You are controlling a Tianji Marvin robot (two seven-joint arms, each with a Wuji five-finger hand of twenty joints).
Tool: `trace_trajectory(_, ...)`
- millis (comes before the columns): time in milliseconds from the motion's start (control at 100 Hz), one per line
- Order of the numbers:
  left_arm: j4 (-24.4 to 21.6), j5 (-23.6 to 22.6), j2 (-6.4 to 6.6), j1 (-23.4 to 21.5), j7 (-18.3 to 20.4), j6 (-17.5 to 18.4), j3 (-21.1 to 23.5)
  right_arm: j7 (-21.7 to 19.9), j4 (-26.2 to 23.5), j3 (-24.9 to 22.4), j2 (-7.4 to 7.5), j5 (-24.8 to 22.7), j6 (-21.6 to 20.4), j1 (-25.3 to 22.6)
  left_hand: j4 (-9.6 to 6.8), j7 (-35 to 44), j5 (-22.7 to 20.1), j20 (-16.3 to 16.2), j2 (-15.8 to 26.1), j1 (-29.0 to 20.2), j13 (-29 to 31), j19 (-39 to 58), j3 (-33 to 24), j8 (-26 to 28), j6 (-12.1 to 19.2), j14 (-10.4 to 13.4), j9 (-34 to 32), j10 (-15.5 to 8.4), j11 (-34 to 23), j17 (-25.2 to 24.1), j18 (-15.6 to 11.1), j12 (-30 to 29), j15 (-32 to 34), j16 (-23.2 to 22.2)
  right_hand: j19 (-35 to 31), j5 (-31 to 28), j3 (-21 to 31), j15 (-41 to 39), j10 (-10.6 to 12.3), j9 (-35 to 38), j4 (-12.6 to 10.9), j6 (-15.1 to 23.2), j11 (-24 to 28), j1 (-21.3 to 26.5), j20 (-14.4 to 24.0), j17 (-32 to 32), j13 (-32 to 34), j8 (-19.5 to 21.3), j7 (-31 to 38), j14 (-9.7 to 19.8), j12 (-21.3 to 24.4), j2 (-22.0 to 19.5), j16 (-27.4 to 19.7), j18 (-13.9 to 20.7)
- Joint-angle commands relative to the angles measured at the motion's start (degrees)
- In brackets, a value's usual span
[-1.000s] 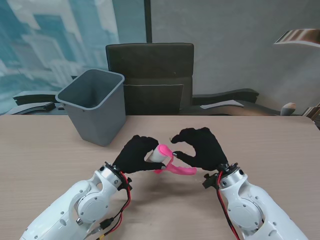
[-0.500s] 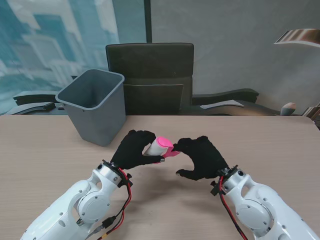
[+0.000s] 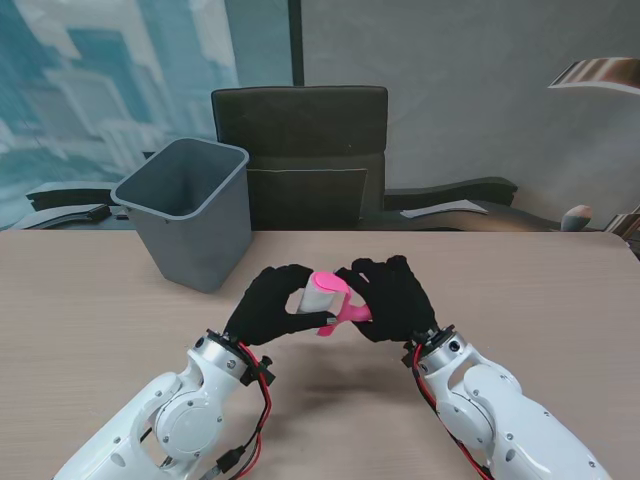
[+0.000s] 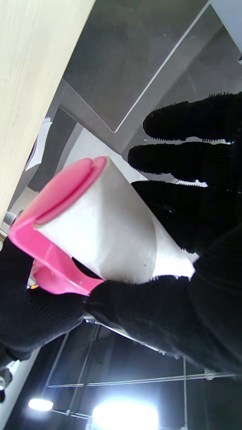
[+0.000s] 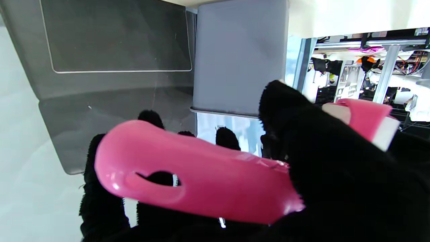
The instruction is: Replace a lint-roller refill
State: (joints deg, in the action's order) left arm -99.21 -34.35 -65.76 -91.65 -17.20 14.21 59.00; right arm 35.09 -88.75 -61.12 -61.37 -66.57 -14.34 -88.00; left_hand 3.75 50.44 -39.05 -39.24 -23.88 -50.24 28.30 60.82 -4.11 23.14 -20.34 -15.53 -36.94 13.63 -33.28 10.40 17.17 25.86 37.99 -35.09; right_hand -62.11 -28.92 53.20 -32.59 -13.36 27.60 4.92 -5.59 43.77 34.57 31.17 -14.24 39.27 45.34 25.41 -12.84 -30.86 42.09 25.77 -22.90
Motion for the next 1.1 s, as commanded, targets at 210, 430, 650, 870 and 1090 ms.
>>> trace_trajectory(210,-1.5,4.0,-0.95,-0.5,2.7,-2.0,-0.6,4.7,2.6,2.3,-1.30,0.8,0.5,2.5,-2.35,8.2,-4.5,0.5,6.7,-9.1,0.1,1.3,-10.2,2.4,11.0,0.8,-1.0,-2.1,-0.6,-0.2,-0.5,1.8,1.1,-0.1,-20.6,-7.5,4.8,-35.9,0.7,16.9,3.8,6.9,19.8,9.1,5.7,-17.5,15.1,15.7,27.9,14.6,-18.4,7.2,13.2,12.7)
trace_trajectory(430,-1.7,3.9,-0.96,-0.6,2.6,-2.4,-0.5,3.4,2.7,1.8,-1.98,3.6,0.3,2.4,-2.37,8.3,-4.4,0.5,6.8,-9.1,0.1,1.2,-10.1,2.3,10.9,0.7,-0.9,-2.1,-0.7,-0.3,-0.6,1.7,1.0,-0.1,-31.4,-19.9,4.1,-53.1,6.0,33.8,4.0,14.0,31.9,10.1,6.5,-31.8,32.2,20.0,46.4,25.2,-27.2,6.6,18.5,16.4)
trace_trajectory(650,-1.5,3.9,-0.99,-0.4,2.5,-2.5,-0.6,1.8,2.4,0.4,-2.06,4.4,0.8,1.8,-2.37,6.6,-4.6,0.6,7.5,-9.0,-0.2,1.1,-9.5,0.5,11.3,0.6,-0.7,-1.8,-0.3,-0.5,-0.6,1.5,0.9,0.0,-38.4,-31.4,5.4,-63.1,10.5,45.1,-0.9,19.3,36.5,4.2,3.7,-43.1,36.8,28.4,52.9,31.5,-32.8,6.6,23.9,18.4)
trace_trajectory(870,-1.3,3.2,-0.42,-0.3,4.4,-1.5,-0.3,2.2,1.7,-1.1,-1.88,3.7,0.0,1.0,-3.53,-12.1,4.1,0.4,8.5,-4.9,-1.3,0.2,-7.5,-0.6,15.5,-0.1,2.5,0.4,4.0,-1.2,-0.7,-0.4,-0.3,0.1,-42.9,-35.2,6.1,-66.8,13.6,50.1,-2.4,22.0,37.6,1.9,1.4,-50.6,36.8,30.6,56.1,34.8,-35.2,5.4,28.9,20.1)
trace_trajectory(1090,-1.7,2.8,-0.02,-0.8,5.7,-1.8,0.5,-0.4,-0.9,-4.1,-1.98,4.9,-0.8,-1.3,-4.52,-30.4,13.1,0.3,10.6,1.9,-3.4,-1.9,-8.6,-4.1,14.4,-0.7,8.2,2.2,8.2,-2.5,-0.5,-2.1,-2.8,0.7,-48.2,-38.5,8.9,-67.2,15.2,54.4,-7.2,22.7,38.1,2.7,2.2,-53.6,36.9,31.3,57.9,36.4,-37.4,4.4,34.6,22.9)
